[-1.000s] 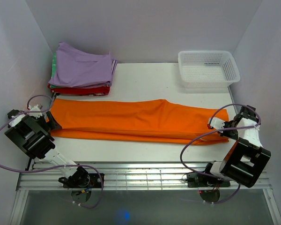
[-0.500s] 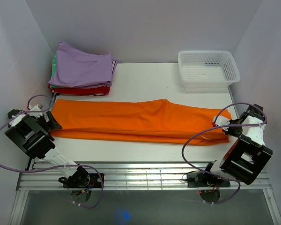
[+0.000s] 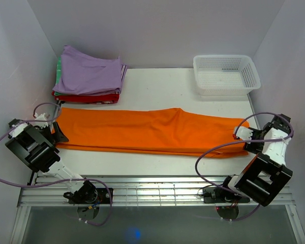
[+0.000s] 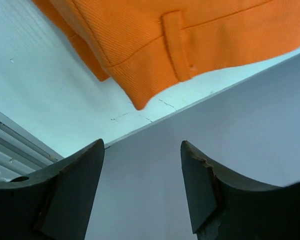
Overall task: Fold and stack the trousers
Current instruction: Fold the trousers
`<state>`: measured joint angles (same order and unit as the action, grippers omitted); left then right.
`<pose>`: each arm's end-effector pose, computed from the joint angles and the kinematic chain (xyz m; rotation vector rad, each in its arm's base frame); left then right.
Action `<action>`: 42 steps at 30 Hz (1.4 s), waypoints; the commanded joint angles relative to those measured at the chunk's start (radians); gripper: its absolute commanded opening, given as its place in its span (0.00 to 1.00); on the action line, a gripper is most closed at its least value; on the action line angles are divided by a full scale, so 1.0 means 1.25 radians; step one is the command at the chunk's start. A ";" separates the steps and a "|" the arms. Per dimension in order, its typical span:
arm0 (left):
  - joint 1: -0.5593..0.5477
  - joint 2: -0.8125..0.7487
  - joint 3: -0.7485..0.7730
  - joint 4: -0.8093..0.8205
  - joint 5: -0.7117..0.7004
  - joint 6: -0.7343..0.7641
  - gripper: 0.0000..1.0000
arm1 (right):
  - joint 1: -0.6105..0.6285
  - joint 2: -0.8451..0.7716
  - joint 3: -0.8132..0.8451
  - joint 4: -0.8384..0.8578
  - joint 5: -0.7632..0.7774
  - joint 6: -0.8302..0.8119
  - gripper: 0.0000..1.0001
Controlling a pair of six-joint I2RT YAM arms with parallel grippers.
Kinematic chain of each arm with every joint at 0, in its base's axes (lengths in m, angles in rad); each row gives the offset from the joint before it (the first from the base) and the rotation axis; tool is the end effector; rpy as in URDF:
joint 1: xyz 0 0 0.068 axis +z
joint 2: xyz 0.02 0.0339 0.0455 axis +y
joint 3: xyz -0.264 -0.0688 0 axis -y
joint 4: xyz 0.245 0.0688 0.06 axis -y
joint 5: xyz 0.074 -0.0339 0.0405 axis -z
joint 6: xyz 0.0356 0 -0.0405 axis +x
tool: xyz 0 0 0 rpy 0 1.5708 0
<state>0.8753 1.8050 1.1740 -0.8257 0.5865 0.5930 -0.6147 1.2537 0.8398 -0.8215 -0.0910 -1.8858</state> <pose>0.2242 0.2379 0.1712 -0.3244 2.6044 -0.4879 0.1834 -0.1255 0.2174 -1.7514 2.3364 -0.4272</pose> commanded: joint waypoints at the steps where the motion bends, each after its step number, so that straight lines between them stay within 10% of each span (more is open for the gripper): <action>1: 0.005 -0.095 0.034 -0.137 0.089 0.155 0.98 | 0.000 -0.031 0.107 -0.110 -0.090 0.022 0.69; 8: -0.095 -0.250 0.090 -0.294 0.139 0.285 0.98 | 0.106 0.105 0.367 -0.296 -0.296 0.350 0.64; 15: -0.311 -0.217 0.099 -0.173 0.160 0.030 0.85 | 0.314 0.223 0.283 -0.133 -0.304 0.724 0.56; 25: -0.279 -0.117 0.039 -0.069 0.075 -0.084 0.90 | 0.303 0.203 -0.057 0.009 -0.078 0.685 0.60; 33: -0.132 -0.079 0.089 -0.075 0.005 -0.083 0.98 | 0.056 0.343 0.070 0.040 0.054 0.597 0.64; 42: -0.099 -0.017 0.067 -0.088 0.019 -0.031 0.98 | 0.059 0.322 0.134 -0.085 -0.036 0.569 0.77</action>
<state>0.7750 1.7893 1.2831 -0.9291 0.5838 0.5247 -0.5598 1.6520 0.9989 -0.8932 -0.1474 -1.1446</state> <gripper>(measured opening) 0.979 0.765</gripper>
